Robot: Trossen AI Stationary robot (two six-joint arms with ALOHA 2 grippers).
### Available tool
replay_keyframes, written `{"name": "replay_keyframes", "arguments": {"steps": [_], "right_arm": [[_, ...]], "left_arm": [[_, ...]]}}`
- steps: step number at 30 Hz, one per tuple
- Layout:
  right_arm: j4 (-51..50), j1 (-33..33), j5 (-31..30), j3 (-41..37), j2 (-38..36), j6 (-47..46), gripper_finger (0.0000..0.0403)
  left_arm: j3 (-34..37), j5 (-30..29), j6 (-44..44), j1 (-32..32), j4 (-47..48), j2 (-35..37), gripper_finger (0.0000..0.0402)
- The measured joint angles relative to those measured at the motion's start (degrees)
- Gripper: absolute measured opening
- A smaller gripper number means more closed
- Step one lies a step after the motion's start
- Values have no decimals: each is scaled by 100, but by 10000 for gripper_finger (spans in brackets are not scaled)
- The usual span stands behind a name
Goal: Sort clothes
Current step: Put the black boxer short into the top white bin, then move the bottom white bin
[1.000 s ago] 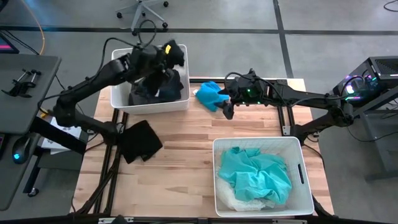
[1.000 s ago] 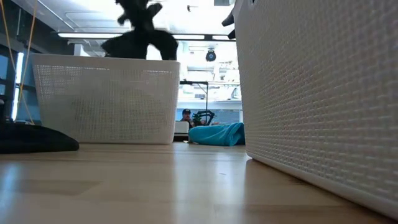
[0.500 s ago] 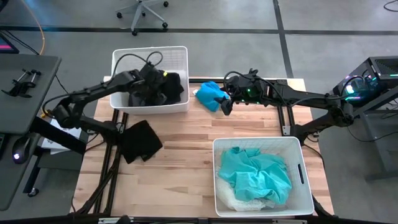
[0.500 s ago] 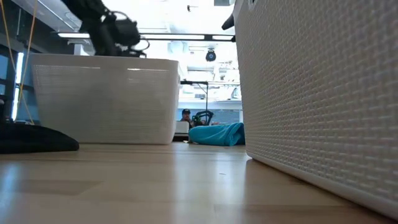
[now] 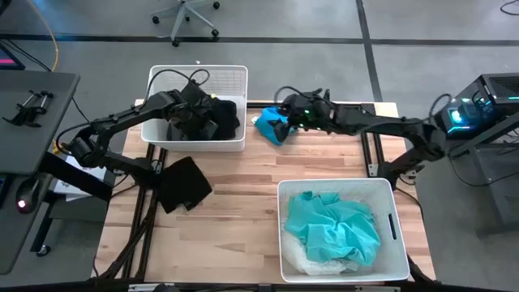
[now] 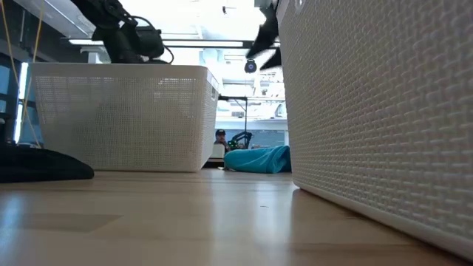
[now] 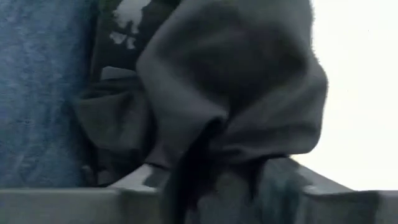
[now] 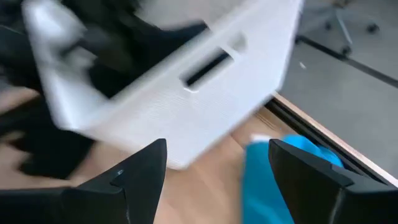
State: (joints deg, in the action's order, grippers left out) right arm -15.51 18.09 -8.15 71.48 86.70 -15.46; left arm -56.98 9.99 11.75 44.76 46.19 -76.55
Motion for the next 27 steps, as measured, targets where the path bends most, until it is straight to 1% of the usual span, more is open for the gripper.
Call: {"name": "replay_keyframes", "arguments": {"steps": [4,7,9,11,14,16,18,20,22,25,27], "right_arm": [[42,385,2,0,493,-33,270],[-91,670,112,32,810,-356,270],[-467,766,66,308,983,-268,270],[-922,771,70,771,1160,-268,270],[-2027,806,56,1554,1590,-245,270],[-2784,816,-99,2069,1951,-127,270],[-3276,782,-148,2589,2193,66,270],[-3401,685,-42,3025,2304,248,270],[-3360,566,-29,3282,2397,260,270],[-3335,476,-98,3533,2550,-3,270],[-3512,514,-115,3702,2690,-234,270]], "left_arm": [[-387,420,182,13,194,11,221],[-756,490,323,1,393,17,243],[-1005,496,326,-33,475,25,247],[-1250,500,325,-64,507,35,249],[-1562,474,319,-113,489,37,247],[-1710,472,319,-127,480,37,245],[-1824,468,319,-127,462,37,245],[-1896,462,317,-127,458,39,245],[-1916,460,317,-127,458,39,245],[-1916,460,319,-127,481,39,245],[-1916,460,322,-128,537,39,245]]}}
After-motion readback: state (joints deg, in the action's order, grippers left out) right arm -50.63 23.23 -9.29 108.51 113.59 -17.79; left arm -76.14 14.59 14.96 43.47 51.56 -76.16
